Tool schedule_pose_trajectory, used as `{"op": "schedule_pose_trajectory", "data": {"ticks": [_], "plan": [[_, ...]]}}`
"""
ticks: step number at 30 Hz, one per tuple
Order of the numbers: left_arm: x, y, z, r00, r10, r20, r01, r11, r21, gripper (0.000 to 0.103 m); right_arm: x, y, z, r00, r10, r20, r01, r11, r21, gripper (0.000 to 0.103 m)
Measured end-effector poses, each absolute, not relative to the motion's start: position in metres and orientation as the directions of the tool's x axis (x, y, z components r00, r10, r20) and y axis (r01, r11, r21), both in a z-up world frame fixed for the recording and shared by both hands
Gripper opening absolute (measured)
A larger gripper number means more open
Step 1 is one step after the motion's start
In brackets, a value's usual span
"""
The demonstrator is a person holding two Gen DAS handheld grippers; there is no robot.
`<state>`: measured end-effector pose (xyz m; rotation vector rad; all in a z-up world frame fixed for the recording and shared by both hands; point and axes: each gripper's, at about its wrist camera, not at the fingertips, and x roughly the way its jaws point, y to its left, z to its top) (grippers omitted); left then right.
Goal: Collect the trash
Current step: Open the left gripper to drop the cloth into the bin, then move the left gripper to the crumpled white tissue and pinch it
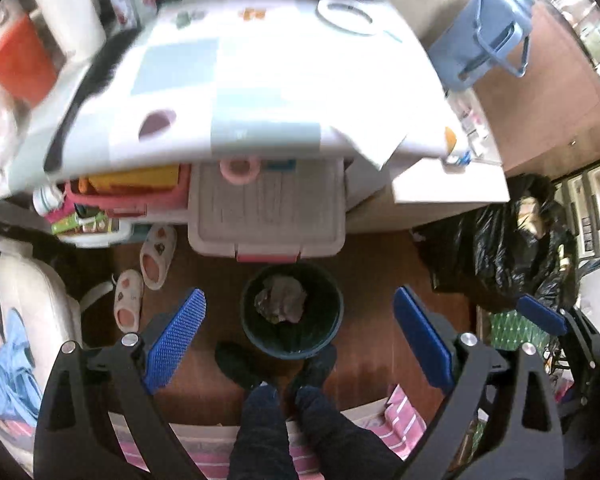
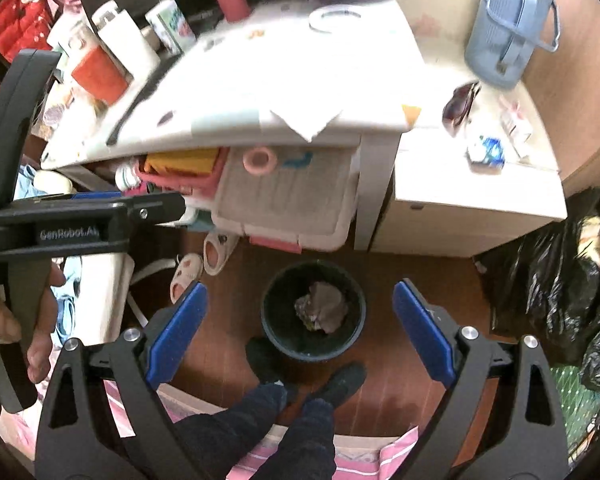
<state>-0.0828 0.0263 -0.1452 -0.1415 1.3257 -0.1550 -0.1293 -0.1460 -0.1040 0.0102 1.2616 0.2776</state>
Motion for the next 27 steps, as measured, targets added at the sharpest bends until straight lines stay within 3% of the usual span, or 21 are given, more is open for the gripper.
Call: {"op": "schedule_pose_trajectory", "data": {"ticks": [13, 21, 27], "plan": [[-0.039, 0.015, -0.106, 0.294, -0.263, -0.919, 0.102, 0.965, -0.244, 0.093, -0.104, -0.145, -0.047, 0.381, 0.140, -0.914, -0.256, 0.966, 0.042, 0.093], [-0.017, 0.003, -0.114, 0.294, -0.253, -0.922, 0.058, 0.967, -0.247, 0.093, -0.058, -0.177, -0.038, 0.412, 0.168, -0.896, -0.281, 0.958, 0.050, 0.093], [0.008, -0.011, -0.133, 0.284, -0.228, -0.932, -0.063, 0.965, -0.255, 0.092, 0.004, -0.200, -0.047, 0.374, 0.236, -0.897, -0.385, 0.919, 0.082, 0.093]]}}
